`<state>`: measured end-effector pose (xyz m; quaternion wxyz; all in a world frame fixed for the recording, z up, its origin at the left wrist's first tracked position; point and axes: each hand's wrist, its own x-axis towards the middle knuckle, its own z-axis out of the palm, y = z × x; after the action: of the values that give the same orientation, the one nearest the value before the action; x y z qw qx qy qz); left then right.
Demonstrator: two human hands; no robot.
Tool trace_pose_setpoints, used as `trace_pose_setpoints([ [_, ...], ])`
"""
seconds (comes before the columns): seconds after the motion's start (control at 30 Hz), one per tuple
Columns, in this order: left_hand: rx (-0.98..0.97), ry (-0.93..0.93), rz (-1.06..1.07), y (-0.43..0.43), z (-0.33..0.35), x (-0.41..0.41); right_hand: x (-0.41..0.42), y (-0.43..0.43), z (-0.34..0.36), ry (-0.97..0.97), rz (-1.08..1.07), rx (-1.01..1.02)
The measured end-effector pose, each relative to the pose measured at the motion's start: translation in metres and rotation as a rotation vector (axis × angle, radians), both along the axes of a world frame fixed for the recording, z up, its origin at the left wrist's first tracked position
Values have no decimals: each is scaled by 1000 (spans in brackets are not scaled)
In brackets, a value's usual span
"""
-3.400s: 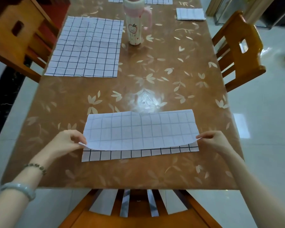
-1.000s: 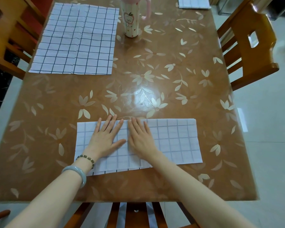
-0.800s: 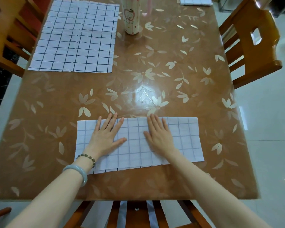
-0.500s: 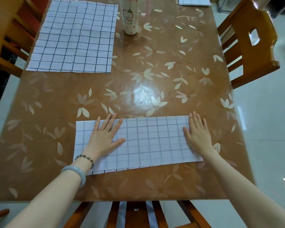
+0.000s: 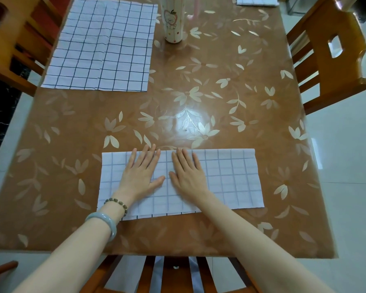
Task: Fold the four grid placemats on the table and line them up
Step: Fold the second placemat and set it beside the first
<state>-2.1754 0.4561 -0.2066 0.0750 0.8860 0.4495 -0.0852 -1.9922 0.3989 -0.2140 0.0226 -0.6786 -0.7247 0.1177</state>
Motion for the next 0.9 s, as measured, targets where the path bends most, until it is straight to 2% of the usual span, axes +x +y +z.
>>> trace_pose_setpoints([
  [0.4,-33,13,241,-12,0,-69,162,-52,9,-122,-322,-102],
  [0.57,-68,-4,469,-10,5,-88,161,-46,20,-126,-428,-37],
  [0.73,-34,-224,878,-21,32,-66,67,-19,36,94,-136,203],
  [0.83,-33,-192,1012,-24,41,-58,32,-12,35,184,-2,132],
  [0.9,-80,-194,1089,-24,42,-57,28,-12,32,197,5,56],
])
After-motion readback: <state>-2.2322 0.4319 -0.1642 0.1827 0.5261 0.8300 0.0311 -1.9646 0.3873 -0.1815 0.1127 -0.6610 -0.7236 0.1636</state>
